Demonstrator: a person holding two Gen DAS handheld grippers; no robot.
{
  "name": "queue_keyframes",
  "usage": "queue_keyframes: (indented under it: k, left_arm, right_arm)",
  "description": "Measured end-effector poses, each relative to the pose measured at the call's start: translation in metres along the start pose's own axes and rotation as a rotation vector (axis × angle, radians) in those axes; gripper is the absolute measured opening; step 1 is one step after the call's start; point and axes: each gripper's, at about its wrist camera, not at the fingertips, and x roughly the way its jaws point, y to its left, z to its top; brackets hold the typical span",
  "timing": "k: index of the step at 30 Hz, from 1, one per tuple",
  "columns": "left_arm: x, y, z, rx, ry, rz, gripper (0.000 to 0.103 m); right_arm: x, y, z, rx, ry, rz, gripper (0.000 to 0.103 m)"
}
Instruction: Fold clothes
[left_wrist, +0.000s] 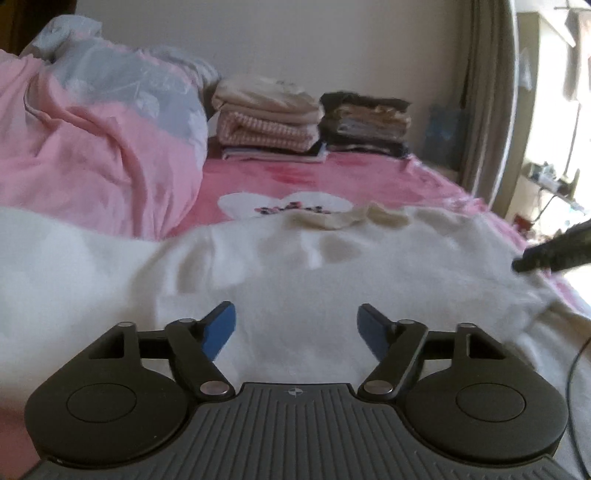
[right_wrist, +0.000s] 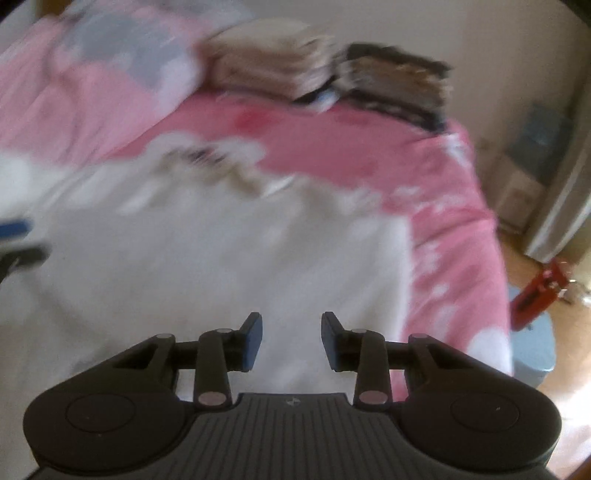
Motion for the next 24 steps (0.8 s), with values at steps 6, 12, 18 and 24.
queue_keyframes:
  k: [6, 12, 18, 24]
  left_arm:
    - [0.016, 0.009, -0.003, -0.021, 0.032, 0.017, 0.083]
    - [0.026, 0.003, 0.001, 0.021, 0.067, 0.049, 0.097]
    - [0.023, -0.007, 0.006, 0.047, 0.104, 0.097, 0.100]
    - [-0.034, -0.008, 0.025, 0.040, 0.081, 0.085, 0.100]
  right_arm:
    - [0.047, -0.039, 0.009, 0.244, 0.037, 0.040, 0.038]
    - [0.062, -0.062, 0.032, 0.320, -0.036, -0.014, 0.038]
    - [0.063, -0.065, 0.035, 0.379, -0.006, -0.017, 0.038]
    - [-0.038, -0.073, 0.017, 0.377, -0.119, 0.023, 0.038]
